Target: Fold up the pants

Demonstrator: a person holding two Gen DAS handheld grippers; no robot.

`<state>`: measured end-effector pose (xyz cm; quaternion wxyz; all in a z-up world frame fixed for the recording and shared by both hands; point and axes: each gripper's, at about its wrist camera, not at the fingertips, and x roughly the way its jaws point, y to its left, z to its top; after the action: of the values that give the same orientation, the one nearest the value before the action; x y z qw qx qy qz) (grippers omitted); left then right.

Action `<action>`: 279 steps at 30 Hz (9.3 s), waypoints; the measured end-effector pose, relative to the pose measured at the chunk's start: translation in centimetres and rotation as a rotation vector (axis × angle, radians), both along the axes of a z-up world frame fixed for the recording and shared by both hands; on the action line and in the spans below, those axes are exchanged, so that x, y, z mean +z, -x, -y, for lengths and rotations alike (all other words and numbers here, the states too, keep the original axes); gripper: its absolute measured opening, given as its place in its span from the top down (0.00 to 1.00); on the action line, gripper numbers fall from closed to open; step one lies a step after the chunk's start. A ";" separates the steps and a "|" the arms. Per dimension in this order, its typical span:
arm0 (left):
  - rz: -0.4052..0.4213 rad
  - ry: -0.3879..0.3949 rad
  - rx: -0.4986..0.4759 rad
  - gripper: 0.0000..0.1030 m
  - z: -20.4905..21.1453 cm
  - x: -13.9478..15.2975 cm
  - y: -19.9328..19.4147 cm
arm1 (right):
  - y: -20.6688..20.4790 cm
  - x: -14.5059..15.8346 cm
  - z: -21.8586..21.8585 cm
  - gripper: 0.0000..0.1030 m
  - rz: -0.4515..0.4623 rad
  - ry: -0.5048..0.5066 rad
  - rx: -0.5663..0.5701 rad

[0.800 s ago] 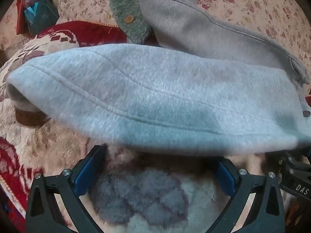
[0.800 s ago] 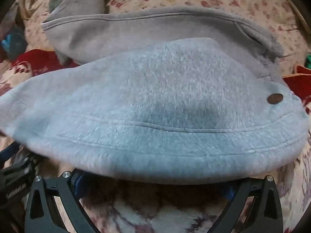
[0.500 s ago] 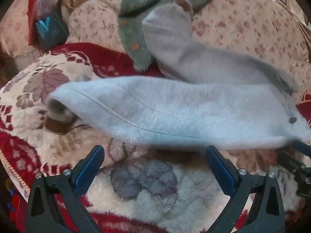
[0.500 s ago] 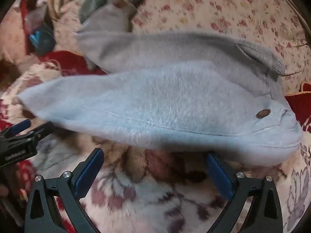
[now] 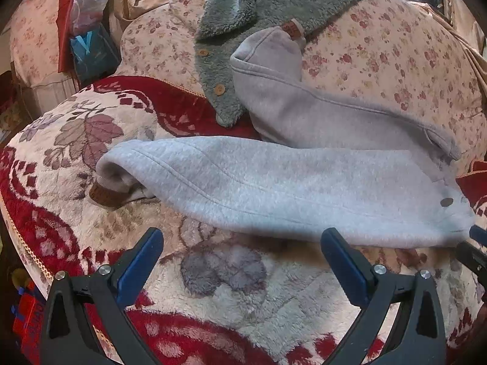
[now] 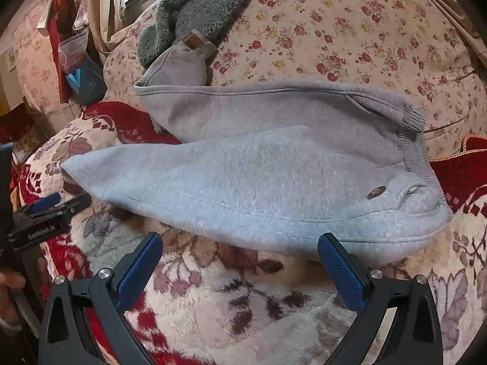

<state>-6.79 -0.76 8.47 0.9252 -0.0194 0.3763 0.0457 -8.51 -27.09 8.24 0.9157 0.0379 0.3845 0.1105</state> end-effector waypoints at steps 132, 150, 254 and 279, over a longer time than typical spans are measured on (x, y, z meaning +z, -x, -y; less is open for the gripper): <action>-0.111 0.220 -0.082 0.19 -1.7 -0.5 -1.0 | 2.2 0.3 5.1 0.21 -0.040 -0.150 0.162; -0.174 0.229 -0.293 0.19 10.8 -1.0 -1.9 | -3.2 -4.2 32.4 0.12 -0.228 -0.084 -0.248; -0.094 0.376 -0.075 0.70 -11.0 -2.9 -0.4 | 10.1 -1.5 8.9 0.89 -0.107 0.428 0.272; -0.051 0.464 0.006 0.55 -17.2 -1.5 -3.9 | 9.1 -4.5 8.6 0.85 -0.183 0.461 0.214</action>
<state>-2.84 16.45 6.94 0.8860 -0.2313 0.4000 -0.0387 -17.56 -35.69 3.73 0.8447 -0.2025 0.4826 0.1125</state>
